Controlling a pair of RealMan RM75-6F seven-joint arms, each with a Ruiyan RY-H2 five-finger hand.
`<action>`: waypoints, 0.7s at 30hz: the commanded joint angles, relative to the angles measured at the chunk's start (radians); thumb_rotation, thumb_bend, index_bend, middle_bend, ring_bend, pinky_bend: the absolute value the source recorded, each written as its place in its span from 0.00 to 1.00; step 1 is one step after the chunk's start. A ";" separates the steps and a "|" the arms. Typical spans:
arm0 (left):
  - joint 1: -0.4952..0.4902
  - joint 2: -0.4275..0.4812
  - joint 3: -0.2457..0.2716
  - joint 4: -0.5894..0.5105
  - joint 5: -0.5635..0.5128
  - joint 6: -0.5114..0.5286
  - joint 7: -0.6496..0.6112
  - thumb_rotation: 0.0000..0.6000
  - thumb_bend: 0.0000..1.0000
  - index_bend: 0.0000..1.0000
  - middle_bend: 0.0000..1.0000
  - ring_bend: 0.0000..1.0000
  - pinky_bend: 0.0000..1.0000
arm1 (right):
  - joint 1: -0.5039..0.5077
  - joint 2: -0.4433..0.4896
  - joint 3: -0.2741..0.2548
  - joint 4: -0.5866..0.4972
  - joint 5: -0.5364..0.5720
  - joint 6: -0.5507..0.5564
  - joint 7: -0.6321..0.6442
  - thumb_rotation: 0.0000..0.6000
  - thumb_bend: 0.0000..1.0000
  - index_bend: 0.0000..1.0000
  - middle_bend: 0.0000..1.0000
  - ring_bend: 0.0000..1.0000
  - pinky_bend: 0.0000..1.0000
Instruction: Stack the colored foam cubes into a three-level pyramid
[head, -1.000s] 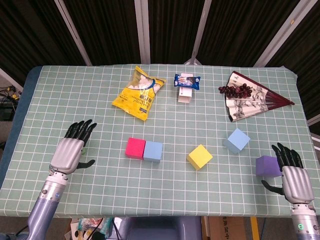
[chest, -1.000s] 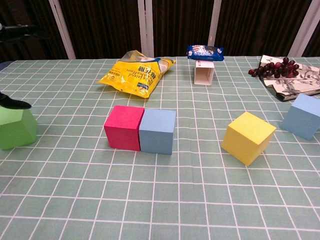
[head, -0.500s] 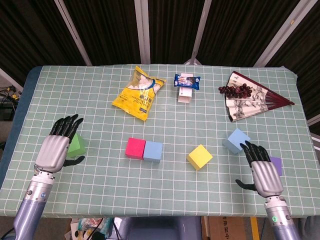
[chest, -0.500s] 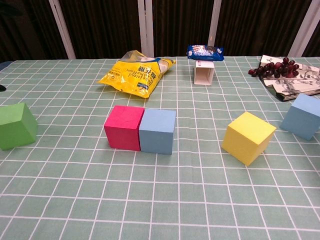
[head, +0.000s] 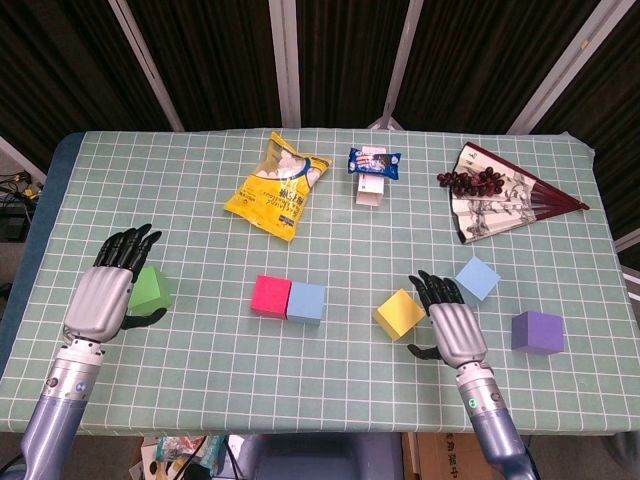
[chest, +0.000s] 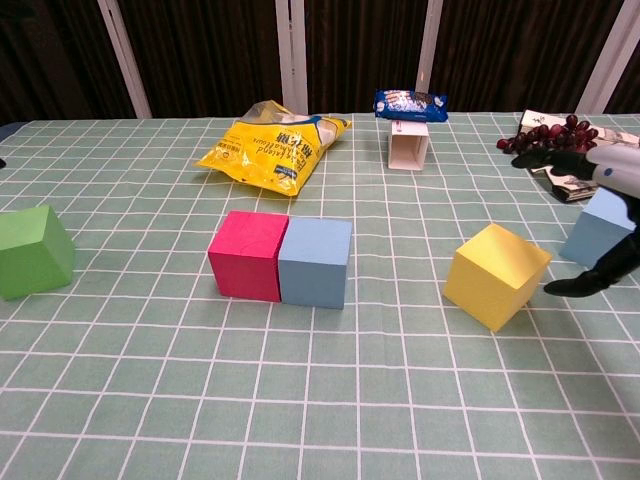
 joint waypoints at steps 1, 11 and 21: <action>0.005 0.002 -0.008 0.001 -0.001 -0.005 -0.002 1.00 0.11 0.00 0.00 0.00 0.00 | 0.032 -0.053 0.017 0.032 0.046 0.009 -0.033 1.00 0.17 0.00 0.00 0.00 0.00; 0.018 -0.005 -0.035 0.012 -0.013 -0.031 -0.004 1.00 0.11 0.00 0.00 0.00 0.00 | 0.074 -0.174 0.034 0.099 0.106 0.047 -0.036 1.00 0.17 0.00 0.00 0.00 0.00; 0.031 -0.006 -0.053 0.012 -0.011 -0.043 -0.003 1.00 0.11 0.00 0.00 0.00 0.00 | 0.096 -0.233 0.050 0.176 0.152 0.071 -0.038 1.00 0.17 0.00 0.00 0.00 0.00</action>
